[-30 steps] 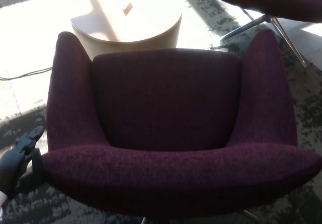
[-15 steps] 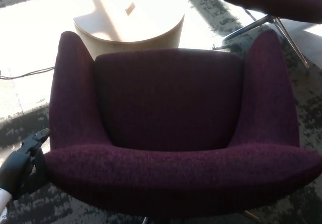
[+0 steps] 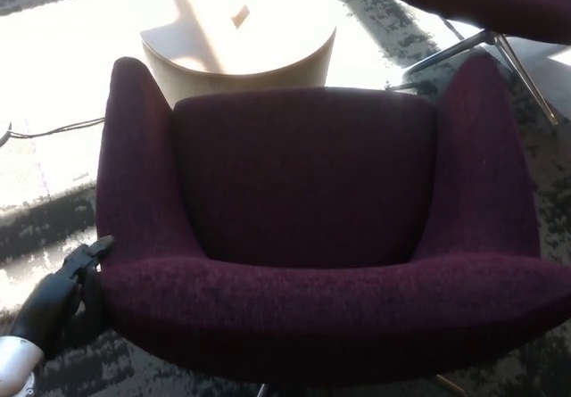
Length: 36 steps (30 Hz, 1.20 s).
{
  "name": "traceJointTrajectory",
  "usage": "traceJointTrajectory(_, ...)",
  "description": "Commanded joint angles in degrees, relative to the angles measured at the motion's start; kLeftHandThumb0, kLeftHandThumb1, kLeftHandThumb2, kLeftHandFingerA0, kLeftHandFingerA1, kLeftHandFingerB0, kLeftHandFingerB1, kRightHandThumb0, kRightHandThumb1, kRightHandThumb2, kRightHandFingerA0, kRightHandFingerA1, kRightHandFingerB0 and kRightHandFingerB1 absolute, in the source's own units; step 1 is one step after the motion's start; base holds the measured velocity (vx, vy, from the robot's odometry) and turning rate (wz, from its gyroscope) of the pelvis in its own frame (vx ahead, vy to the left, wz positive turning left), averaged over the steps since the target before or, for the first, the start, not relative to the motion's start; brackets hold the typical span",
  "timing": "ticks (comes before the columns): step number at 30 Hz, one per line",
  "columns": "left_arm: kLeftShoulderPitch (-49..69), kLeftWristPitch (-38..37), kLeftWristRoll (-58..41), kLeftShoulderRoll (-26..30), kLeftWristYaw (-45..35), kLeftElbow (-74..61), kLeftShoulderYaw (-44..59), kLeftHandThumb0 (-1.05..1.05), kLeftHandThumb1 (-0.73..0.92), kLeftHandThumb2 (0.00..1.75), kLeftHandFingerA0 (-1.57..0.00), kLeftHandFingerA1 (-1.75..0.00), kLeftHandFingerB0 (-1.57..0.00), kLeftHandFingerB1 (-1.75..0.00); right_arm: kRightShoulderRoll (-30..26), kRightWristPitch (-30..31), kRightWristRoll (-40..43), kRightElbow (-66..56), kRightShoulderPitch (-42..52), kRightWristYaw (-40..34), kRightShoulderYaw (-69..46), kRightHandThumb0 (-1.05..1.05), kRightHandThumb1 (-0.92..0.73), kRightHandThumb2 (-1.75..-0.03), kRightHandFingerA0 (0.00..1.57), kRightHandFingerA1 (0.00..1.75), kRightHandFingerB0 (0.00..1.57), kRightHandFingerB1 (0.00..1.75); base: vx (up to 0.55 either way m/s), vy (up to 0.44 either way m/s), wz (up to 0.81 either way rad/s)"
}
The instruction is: The robot stands in front of a sofa and uses its left hand to push the left side of the sofa
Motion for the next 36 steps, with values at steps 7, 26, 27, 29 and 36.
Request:
traceJointTrajectory(7,4.01,2.67,2.14,-5.07,-2.70,-8.94,-6.31,-0.92,0.85,1.26,-0.03,-0.24,-0.07,-0.15,-0.82,0.00,-0.08,0.11,0.11,-0.43,0.04,-0.49,-0.70,-0.61,0.82,0.60,0.67,0.45,0.00,0.000,0.00)
traceJointTrajectory(26,8.54,8.11,4.72,-7.01,-2.17,-20.23,-16.28,-0.95,0.84,1.24,-0.03,-0.25,-0.07,-0.17,-0.87,-0.85,0.54,0.37,-0.12,0.80,-0.57,-0.48,-0.69,-0.61,0.83,0.61,0.69,0.45,0.00,0.000,0.00)
traceJointTrajectory(27,8.54,8.15,4.66,-6.98,-2.12,-20.27,-16.37,-0.95,0.84,1.24,-0.03,-0.25,-0.07,-0.17,-0.87,-0.85,0.53,0.37,-0.12,0.81,-0.58,-0.48,-0.69,-0.61,0.83,0.61,0.69,0.45,-0.02,-0.002,0.07)
traceJointTrajectory(29,8.43,8.30,3.68,-8.31,-1.88,-19.87,-16.30,-0.97,0.84,1.23,-0.03,-0.25,-0.08,-0.18,-0.99,-0.74,0.54,0.37,-0.25,0.94,-0.60,-0.49,-0.69,-0.61,0.83,0.63,0.68,0.45,0.00,0.000,0.00)
traceJointTrajectory(36,8.35,10.19,5.66,-9.68,-1.41,-21.74,-18.96,-0.98,0.88,1.26,-0.02,-0.16,-0.09,-0.16,-1.12,-0.93,0.43,0.03,-0.26,0.83,-0.51,-0.47,-0.68,-0.61,0.84,0.67,0.70,0.46,-0.02,-0.002,0.06)
